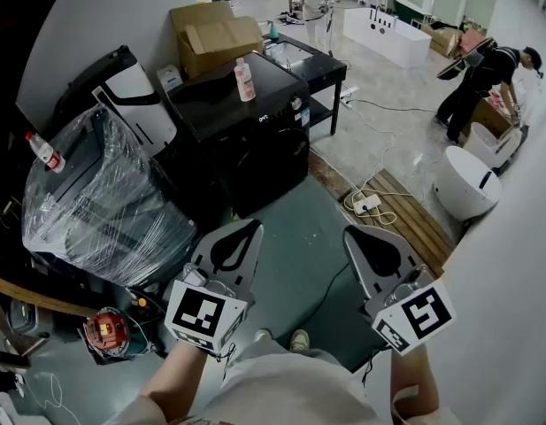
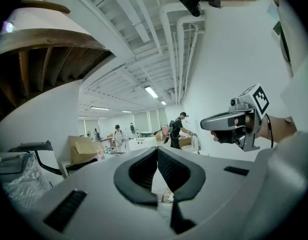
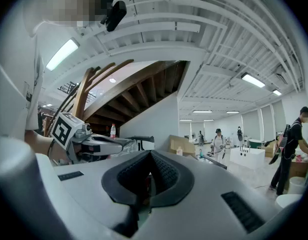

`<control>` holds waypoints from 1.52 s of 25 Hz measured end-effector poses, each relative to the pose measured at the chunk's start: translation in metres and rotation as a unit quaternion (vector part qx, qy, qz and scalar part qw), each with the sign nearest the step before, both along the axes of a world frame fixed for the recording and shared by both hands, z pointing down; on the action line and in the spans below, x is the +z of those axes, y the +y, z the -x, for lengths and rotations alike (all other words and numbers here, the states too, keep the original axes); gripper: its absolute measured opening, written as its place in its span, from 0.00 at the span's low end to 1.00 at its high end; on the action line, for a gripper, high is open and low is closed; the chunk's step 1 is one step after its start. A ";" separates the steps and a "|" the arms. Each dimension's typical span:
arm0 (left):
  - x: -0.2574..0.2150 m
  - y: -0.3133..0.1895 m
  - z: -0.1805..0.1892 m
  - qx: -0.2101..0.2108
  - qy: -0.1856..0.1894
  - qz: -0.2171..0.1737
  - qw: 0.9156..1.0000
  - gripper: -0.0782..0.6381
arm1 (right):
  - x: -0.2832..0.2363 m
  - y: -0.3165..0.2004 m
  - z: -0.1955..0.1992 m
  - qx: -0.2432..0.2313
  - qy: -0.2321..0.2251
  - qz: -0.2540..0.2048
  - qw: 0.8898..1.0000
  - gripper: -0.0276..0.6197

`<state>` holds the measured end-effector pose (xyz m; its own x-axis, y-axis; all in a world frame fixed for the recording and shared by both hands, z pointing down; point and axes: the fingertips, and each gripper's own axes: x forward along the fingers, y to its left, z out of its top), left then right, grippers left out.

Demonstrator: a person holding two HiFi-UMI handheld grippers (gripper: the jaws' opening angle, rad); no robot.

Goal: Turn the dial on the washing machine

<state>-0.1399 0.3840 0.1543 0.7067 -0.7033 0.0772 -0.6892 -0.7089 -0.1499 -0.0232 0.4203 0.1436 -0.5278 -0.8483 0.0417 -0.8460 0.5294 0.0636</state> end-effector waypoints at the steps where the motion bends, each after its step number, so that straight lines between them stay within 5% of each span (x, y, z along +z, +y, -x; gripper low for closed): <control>1: 0.003 0.000 -0.001 0.004 -0.007 -0.005 1.000 0.14 | 0.000 0.000 -0.002 0.002 0.000 -0.002 1.000 0.08; 18: 0.009 -0.001 -0.032 0.014 -0.012 -0.013 1.000 0.14 | 0.011 -0.004 -0.041 0.043 -0.034 -0.002 0.998 0.09; 20: 0.013 -0.009 -0.031 0.011 -0.012 -0.008 1.000 0.14 | 0.012 -0.009 -0.046 0.054 -0.039 -0.004 0.998 0.47; 24: 0.009 -0.018 -0.041 0.024 0.024 0.000 0.999 0.14 | 0.021 -0.022 -0.057 0.068 -0.030 0.001 0.997 0.48; 31: 0.027 -0.054 -0.047 0.024 0.019 0.008 1.000 0.14 | 0.044 -0.060 -0.064 0.066 -0.007 0.023 0.998 0.45; 38: 0.054 -0.122 -0.041 -0.004 0.006 0.038 0.999 0.14 | 0.055 -0.127 -0.065 0.055 -0.068 0.029 0.996 0.44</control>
<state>-0.0990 0.2617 0.2082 0.7024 -0.7014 0.1210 -0.6964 -0.7124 -0.0875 0.0417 0.2936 0.1987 -0.4356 -0.8997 0.0281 -0.8979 0.4322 -0.0831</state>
